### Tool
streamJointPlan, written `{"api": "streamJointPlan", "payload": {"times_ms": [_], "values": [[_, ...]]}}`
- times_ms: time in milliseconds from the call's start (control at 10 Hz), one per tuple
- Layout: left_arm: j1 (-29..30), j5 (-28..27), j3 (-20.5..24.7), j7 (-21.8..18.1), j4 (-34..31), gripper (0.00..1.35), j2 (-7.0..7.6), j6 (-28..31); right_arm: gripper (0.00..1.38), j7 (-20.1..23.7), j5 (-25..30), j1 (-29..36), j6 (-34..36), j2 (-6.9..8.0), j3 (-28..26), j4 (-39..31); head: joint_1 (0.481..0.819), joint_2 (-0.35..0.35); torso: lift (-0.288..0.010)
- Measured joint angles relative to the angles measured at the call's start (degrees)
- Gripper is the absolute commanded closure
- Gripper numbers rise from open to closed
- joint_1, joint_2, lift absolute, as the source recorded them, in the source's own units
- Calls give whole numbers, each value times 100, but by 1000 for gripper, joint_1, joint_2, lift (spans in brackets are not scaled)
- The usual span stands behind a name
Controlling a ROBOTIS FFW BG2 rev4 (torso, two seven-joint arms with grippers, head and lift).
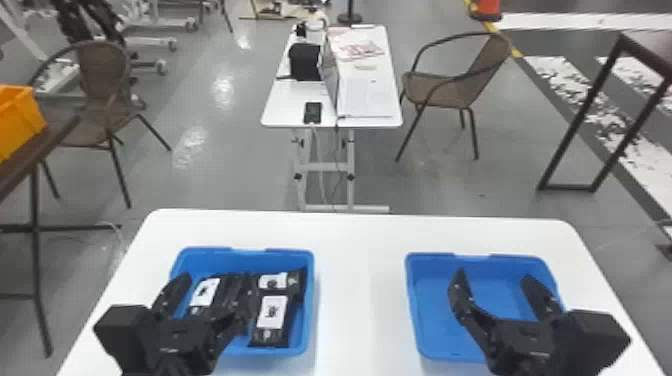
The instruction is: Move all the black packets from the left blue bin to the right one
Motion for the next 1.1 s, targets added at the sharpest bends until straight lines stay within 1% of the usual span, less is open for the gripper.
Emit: {"api": "streamJointPlan", "payload": {"times_ms": [800, 900, 1000, 1100], "values": [[-2, 51, -9, 0, 1, 121, 35, 88, 101, 0, -8, 0, -76, 40, 2, 45, 695, 8, 0], [-38, 72, -5, 0, 20, 121, 35, 221, 101, 0, -31, 0, -79, 41, 1, 54, 695, 8, 0], [-123, 165, 19, 0, 34, 121, 32, 502, 101, 0, -48, -4, -83, 41, 0, 62, 695, 7, 0], [-263, 347, 82, -9, 41, 121, 23, 987, 101, 1, -58, -15, -86, 41, 0, 68, 695, 8, 0]]}}
